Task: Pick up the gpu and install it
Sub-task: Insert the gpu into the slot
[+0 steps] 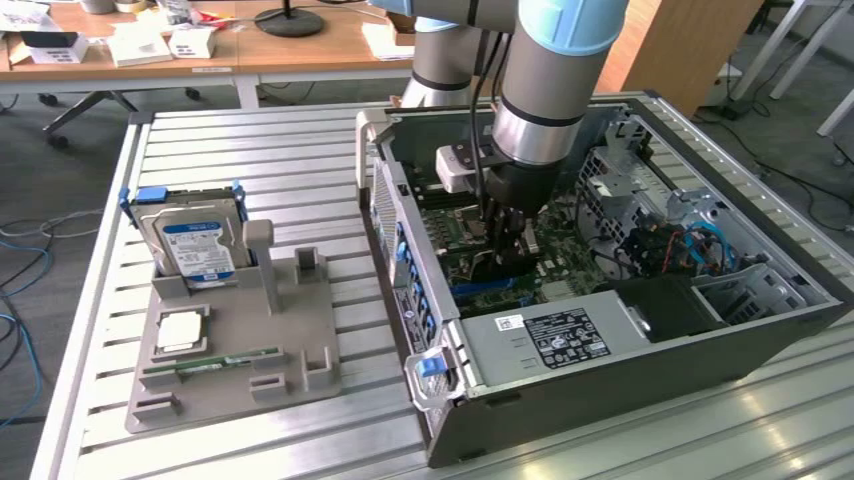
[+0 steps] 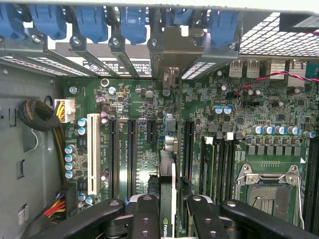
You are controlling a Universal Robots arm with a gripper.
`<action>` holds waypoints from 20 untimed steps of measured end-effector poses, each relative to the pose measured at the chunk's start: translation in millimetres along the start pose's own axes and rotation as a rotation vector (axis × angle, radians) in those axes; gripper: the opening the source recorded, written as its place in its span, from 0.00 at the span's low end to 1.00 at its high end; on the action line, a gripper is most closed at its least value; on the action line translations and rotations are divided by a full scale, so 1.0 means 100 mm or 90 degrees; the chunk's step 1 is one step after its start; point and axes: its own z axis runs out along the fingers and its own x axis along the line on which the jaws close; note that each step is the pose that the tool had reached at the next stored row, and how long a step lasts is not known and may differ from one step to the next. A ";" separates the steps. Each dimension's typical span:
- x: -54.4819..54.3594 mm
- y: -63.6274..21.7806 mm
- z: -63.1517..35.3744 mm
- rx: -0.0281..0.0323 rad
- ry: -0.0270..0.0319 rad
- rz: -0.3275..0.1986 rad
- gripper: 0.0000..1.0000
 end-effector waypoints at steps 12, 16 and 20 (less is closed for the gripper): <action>0.01 0.001 0.000 -0.0001 -0.0001 0.000 0.26; 0.01 0.000 0.000 0.0000 0.0000 0.000 0.26; 0.01 0.000 0.000 0.0000 0.0000 0.000 0.26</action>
